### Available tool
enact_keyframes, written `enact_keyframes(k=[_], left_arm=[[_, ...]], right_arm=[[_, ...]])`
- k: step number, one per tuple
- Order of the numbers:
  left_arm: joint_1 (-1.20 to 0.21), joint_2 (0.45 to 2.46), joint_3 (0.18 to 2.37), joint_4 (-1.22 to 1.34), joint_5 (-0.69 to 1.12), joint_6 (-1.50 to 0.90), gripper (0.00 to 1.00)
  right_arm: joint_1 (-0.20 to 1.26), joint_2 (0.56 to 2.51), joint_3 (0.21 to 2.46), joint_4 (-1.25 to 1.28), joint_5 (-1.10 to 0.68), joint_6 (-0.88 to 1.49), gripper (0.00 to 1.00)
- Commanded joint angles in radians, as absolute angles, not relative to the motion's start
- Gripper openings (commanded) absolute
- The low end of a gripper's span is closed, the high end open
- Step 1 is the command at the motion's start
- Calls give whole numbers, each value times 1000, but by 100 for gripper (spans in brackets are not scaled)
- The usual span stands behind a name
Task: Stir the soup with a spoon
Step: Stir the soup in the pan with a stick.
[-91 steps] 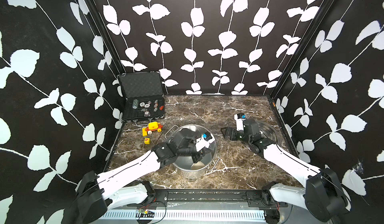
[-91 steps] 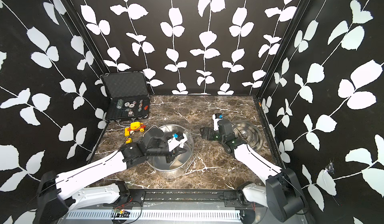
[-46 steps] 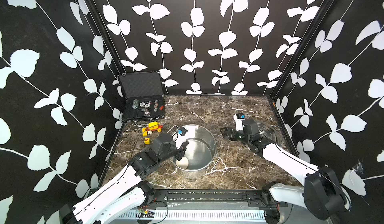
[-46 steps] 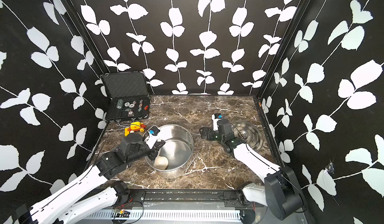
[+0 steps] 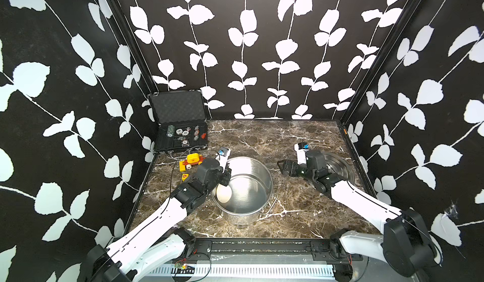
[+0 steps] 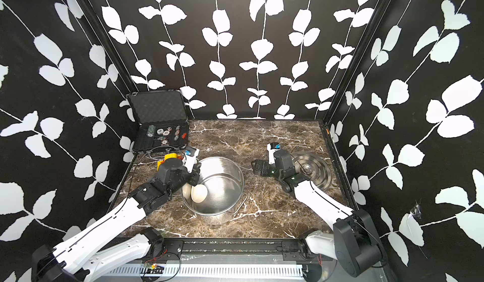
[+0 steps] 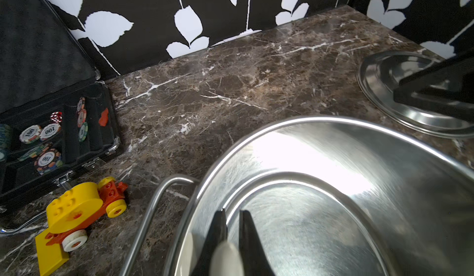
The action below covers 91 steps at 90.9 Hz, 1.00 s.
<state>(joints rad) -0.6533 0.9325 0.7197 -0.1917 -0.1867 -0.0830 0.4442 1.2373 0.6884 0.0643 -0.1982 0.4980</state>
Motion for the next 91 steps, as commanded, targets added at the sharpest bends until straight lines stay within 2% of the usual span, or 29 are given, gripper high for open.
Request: enact_keyframes(k=[1,29,50,74,91], left_arm=[[-630,965,761,-66,-188,-50,0],[-627,1119,820,89,34,5,0],[-637,1267,907,126,282,0,0],[-796,1367,1035,-30,363,116,0],[-890,1353,1017,-143,398,146,0]], right_arm=[[441,1236,678,104,-192,504,99],[440,1240,678,112,-196,507,99],[440,1240,672,116,-195,512,99],[441,1225,667,102,-187,506,99],[440,1224,663,104,-186,506,99]])
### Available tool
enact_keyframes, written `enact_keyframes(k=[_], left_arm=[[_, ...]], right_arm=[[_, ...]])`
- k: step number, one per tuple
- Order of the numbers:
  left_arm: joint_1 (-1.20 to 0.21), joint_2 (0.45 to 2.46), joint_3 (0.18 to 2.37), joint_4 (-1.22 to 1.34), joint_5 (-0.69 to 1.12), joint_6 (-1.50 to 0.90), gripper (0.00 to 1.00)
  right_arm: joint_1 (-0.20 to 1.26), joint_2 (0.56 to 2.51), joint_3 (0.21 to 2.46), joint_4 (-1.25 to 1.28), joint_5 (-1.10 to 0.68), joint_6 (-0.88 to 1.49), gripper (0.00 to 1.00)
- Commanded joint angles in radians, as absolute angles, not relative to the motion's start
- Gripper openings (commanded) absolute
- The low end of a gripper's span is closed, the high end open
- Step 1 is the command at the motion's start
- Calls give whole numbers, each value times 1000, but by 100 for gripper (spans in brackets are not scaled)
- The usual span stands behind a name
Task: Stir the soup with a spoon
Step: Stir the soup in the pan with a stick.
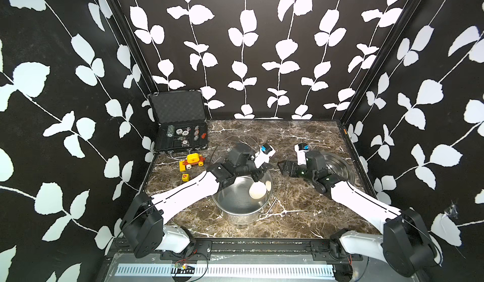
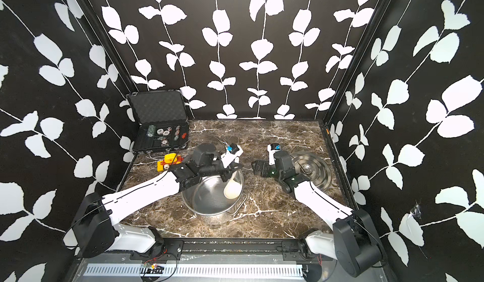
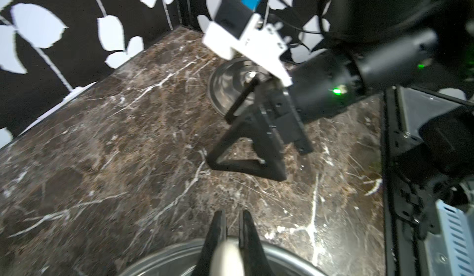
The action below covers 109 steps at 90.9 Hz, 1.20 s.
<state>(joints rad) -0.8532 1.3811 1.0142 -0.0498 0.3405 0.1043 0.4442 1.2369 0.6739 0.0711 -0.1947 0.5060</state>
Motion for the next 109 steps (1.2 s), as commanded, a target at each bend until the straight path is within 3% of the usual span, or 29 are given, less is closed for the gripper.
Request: enact_keyframes(k=[1,33,57,90,109], left_arm=[[-895,1351,1015,-150,398,147,0],[-979,1170,870,-279,358,69,0],[-975,969,791,-394,159,37,0],[-816,774,698,-372,-93,-47,0],[-761,779,683,-257,-236,-40,0]], right_arm=[[441,1225,663,104,-185,506,99],[441,1246,670,122,-198,516,99],[441,1255,676,124,-207,518,99],[441,1258,677,131,-212,526,99],[440,1262,679,132,-212,526,99]])
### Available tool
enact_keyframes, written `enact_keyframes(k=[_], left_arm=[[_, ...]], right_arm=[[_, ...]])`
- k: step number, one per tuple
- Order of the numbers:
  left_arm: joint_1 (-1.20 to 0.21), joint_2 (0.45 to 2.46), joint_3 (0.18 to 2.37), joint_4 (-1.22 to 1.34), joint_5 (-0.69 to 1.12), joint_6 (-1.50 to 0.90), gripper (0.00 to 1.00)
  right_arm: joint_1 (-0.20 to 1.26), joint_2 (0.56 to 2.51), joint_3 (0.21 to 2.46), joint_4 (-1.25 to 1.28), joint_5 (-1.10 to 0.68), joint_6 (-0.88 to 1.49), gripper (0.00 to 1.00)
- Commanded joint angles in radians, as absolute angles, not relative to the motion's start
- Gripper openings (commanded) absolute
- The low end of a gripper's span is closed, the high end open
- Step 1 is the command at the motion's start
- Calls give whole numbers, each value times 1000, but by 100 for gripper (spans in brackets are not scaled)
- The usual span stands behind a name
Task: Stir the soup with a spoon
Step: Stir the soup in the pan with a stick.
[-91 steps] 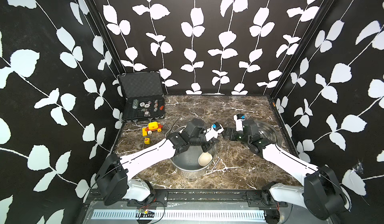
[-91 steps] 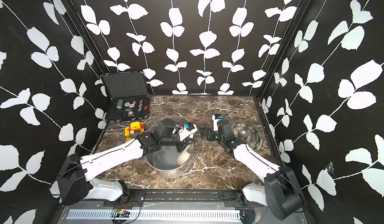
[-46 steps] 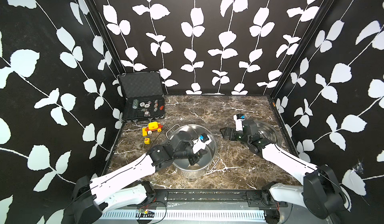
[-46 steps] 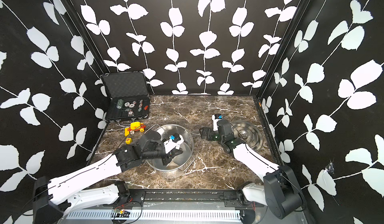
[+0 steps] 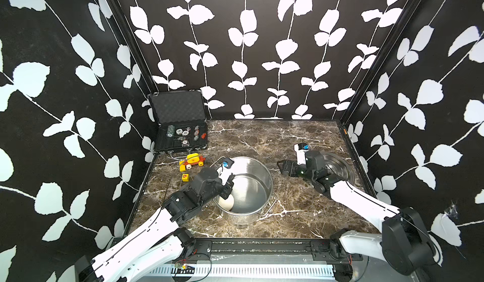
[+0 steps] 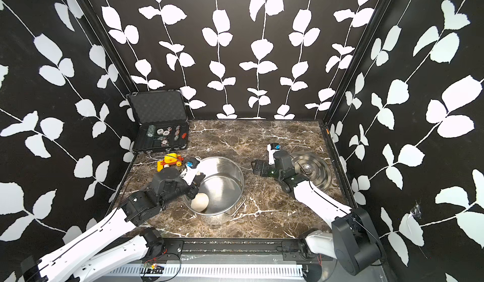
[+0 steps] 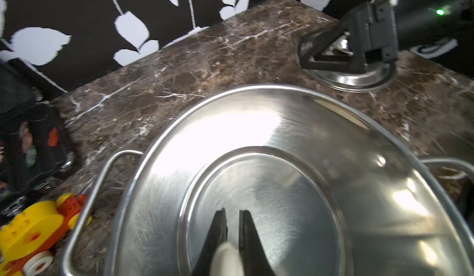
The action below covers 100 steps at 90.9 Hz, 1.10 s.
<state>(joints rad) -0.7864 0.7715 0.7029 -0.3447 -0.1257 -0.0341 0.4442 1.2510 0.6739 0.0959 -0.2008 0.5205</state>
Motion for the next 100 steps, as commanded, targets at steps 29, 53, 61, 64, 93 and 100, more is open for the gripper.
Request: enact_keyframes(k=[29,53,61,64,93,100], left_arm=[[-666,954,725,-36,-88,-3,0],[-668,1179,865,11,129,24,0],[-675,1230,885,56,175,14,0],[-683,1247,895,61,189,17,0],[-851,1294,971,-26,274,104,0],[-890,1276,959,-54,282,117,0]], right_arm=[[440,1250,680,116,-206,516,99],[441,1242,679,109,-205,515,99],[441,1238,681,106,-203,513,99],[441,1236,682,102,-203,511,99],[442,1228,668,100,-195,518,99],[442,1232,670,104,-199,518,99]])
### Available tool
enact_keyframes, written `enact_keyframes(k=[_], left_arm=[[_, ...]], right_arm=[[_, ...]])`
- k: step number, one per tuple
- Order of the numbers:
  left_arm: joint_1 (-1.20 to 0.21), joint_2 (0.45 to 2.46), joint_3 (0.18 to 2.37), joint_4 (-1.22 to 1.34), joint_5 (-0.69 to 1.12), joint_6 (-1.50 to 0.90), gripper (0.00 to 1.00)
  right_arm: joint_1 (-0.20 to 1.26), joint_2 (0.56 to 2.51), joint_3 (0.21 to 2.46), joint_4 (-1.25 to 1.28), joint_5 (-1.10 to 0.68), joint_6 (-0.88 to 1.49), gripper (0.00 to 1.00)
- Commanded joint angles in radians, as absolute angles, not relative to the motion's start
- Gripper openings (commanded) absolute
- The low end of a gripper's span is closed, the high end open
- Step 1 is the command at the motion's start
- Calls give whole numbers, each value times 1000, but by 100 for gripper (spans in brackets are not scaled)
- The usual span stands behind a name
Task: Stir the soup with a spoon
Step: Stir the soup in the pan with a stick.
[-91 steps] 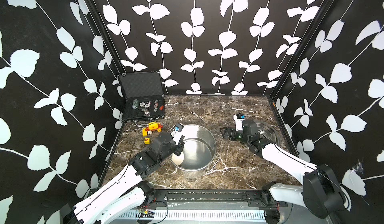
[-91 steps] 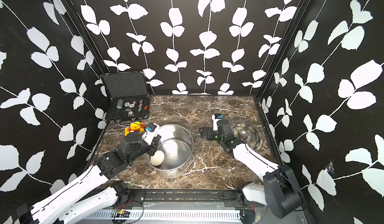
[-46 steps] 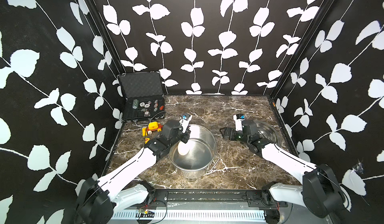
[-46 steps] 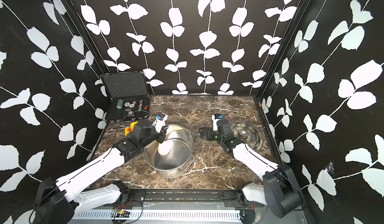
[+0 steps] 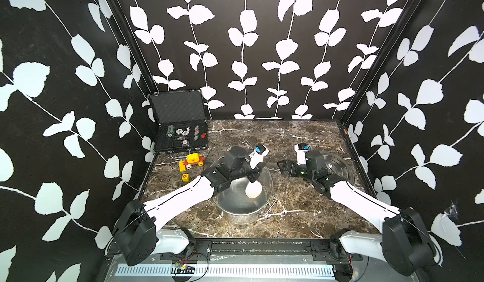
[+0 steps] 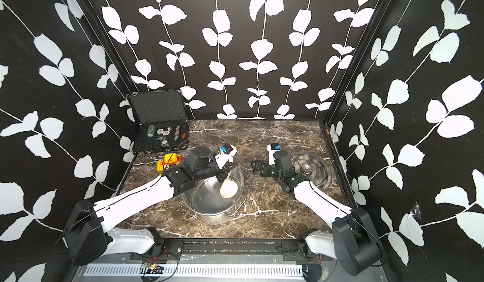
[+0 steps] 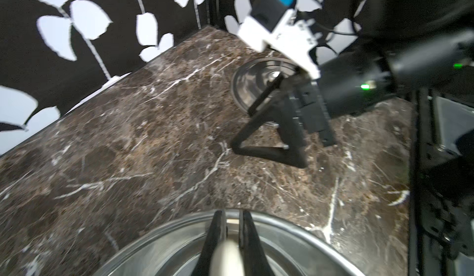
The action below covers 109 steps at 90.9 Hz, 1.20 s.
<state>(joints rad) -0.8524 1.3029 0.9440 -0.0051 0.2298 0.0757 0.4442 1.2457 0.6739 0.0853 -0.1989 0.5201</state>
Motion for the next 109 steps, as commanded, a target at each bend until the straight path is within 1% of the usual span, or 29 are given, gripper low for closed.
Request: enact_keyframes(k=[1,16,28,56,81,93,109], left_arm=[[-894,1272,957,-58,284,118,0],[-947,1192,916,-141,311,134,0],[-991,1127,874,-203,289,130,0],[-997,927,753,-303,204,52,0],[-977,761,682,-377,-78,16,0],[-901,703,659,-362,-128,-23,0],[-822,674,653,-339,-250,-41,0]], right_arm=[[442,1233,670,104,-198,518,99],[441,1243,669,110,-200,520,99],[442,1263,667,136,-214,535,99],[442,1291,679,142,-231,537,99],[442,1308,681,153,-235,544,99],[443,1316,686,157,-243,546,99],[443,1315,685,154,-236,541,99]])
